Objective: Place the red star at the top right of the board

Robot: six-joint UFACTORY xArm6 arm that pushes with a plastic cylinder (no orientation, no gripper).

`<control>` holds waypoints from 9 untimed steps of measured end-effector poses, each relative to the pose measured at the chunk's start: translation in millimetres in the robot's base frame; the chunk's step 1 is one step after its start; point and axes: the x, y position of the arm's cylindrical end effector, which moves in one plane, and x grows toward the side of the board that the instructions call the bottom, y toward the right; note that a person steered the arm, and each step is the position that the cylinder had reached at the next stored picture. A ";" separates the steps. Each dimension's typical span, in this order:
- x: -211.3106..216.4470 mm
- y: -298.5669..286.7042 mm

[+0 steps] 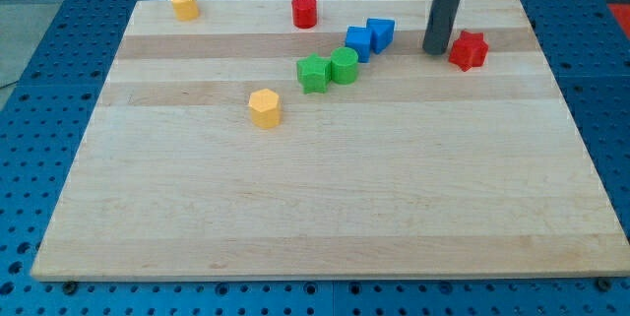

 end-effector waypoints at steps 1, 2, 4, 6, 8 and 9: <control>32.6 4.6; 29.8 35.1; -14.7 34.9; 21.7 67.1; -64.5 73.8; -64.7 73.8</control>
